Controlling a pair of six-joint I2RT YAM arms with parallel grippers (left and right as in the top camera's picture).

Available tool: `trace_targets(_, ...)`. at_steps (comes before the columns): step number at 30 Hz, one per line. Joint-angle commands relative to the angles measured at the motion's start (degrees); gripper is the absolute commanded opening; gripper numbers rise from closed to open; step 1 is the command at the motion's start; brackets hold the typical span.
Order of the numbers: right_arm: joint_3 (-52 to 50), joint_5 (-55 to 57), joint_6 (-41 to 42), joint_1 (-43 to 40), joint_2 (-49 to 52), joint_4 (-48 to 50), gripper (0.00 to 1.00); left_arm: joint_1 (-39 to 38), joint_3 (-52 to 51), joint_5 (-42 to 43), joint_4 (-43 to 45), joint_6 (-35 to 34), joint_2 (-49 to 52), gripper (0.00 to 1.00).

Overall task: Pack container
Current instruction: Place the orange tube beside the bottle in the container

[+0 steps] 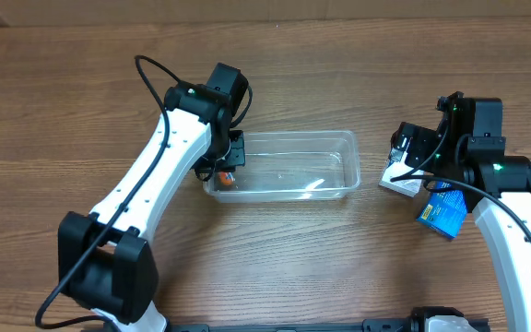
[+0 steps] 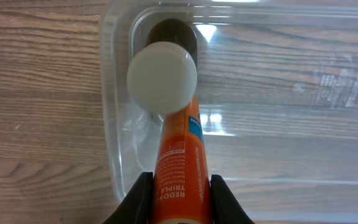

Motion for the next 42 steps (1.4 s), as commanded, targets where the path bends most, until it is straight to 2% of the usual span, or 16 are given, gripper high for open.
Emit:
trace_targets(1, 1.81, -0.26, 0.09, -0.15, -0.22, 0.31, 1.00, -0.33, 0.13, -1.14, 0.28, -1.18, 2.36, 0.04)
trace_targets(8, 1.84, -0.26, 0.09, -0.15, -0.22, 0.31, 1.00, -0.33, 0.13, -1.57, -0.20, -1.20, 3.23, 0.07)
trace_targets(9, 1.84, -0.26, 0.09, -0.15, -0.22, 0.31, 1.00, -0.35, 0.13, -1.57, -0.59, -1.20, 3.23, 0.23)
trace_targets(12, 1.81, -0.26, 0.09, -0.15, -0.22, 0.31, 1.00, -0.33, 0.13, -1.60, -1.49, -1.18, 3.23, 0.45)
trace_targets(25, 1.81, -0.26, 0.09, -0.15, -0.22, 0.31, 1.00, -0.33, 0.31, -2.45, -2.86, -0.74, 3.06, 0.47)
trace_targets(32, 1.81, -0.26, 0.09, -0.15, -0.22, 0.31, 1.00, -0.33, 0.76, -5.57, -3.85, -0.74, -0.70, 0.50)
trace_targets(36, 1.81, -0.26, 0.09, -0.15, -0.22, 0.28, 1.00, -0.26, 1.49, -8.33, -3.74, -0.68, -4.55, 0.59)
trace_targets(42, 1.81, -0.28, 0.09, -0.15, -0.22, 0.28, 1.00, -0.20, 2.45, -10.21, -1.68, 5.77, -13.07, 0.80)
